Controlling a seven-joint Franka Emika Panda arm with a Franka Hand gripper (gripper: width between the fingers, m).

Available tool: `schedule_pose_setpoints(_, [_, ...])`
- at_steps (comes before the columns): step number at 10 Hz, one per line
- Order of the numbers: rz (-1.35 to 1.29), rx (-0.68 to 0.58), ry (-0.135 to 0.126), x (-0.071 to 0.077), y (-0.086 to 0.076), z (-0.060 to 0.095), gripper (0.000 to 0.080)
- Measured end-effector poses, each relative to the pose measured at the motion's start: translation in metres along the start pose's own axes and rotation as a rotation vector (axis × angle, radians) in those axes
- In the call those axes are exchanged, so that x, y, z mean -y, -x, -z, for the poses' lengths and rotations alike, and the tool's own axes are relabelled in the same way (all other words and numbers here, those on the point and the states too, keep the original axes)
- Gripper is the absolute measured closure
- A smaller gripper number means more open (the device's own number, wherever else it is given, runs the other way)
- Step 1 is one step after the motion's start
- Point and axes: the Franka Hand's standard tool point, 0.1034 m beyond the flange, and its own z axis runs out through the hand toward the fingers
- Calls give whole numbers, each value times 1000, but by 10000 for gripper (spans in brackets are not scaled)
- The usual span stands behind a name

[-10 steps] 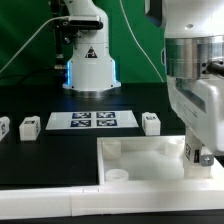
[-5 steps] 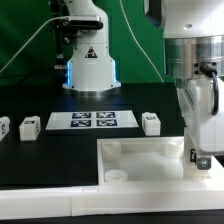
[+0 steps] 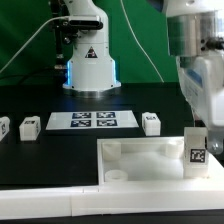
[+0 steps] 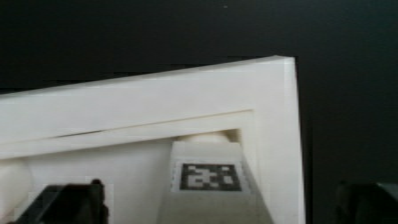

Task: Assemble one leg

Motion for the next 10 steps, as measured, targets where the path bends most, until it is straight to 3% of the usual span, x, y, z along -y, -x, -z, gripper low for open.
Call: schedule_pose_setpoints(10, [6,2,0,0,4,1,150])
